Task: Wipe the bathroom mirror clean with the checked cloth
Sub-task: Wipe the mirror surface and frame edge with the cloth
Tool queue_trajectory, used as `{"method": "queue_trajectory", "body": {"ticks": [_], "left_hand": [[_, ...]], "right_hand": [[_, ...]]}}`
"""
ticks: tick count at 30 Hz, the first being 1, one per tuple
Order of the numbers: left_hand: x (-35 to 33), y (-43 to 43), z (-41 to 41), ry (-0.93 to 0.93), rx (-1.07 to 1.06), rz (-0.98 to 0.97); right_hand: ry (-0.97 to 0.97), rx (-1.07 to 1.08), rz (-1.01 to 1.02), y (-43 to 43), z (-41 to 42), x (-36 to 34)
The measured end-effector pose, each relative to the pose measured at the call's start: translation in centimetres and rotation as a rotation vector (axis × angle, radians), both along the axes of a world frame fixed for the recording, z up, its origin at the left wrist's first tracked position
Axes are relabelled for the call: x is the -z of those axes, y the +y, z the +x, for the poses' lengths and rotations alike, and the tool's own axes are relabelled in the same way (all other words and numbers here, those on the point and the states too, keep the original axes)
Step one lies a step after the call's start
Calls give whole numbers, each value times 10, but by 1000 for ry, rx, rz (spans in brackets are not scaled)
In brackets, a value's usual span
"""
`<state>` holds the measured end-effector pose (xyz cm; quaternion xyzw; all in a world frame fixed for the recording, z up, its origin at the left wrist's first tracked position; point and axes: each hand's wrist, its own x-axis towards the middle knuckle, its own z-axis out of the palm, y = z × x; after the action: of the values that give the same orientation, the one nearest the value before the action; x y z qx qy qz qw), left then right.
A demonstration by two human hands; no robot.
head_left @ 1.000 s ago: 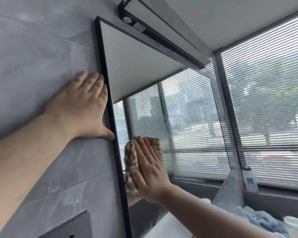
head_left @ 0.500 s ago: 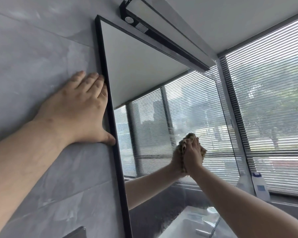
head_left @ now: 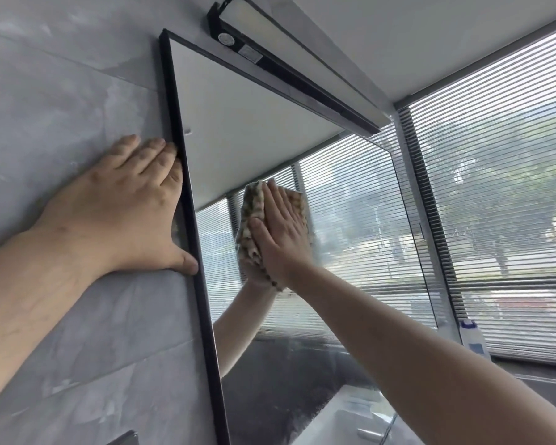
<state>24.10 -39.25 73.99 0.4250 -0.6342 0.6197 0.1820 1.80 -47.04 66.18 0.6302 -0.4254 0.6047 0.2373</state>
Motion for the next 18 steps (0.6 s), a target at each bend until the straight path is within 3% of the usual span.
{"method": "queue_trajectory", "body": {"ticks": [5, 10, 13, 15, 16, 18], "left_hand": [[-3, -15, 3, -27, 81, -48], [-4, -16, 1, -33, 100, -52], [-8, -14, 4, -48, 86, -17], [0, -23, 0, -49, 83, -50], [-3, -18, 4, -64, 43, -15], [-10, 3, 5, -67, 50, 6]], "right_hand": [[-302, 52, 145, -42, -74, 3], [-735, -23, 274, -75, -135, 78], [-774, -18, 409, -76, -144, 128], [-801, -171, 448, -66, -147, 141], [-840, -275, 403, -60, -147, 143], [-913, -281, 337, -61, -148, 154]]}}
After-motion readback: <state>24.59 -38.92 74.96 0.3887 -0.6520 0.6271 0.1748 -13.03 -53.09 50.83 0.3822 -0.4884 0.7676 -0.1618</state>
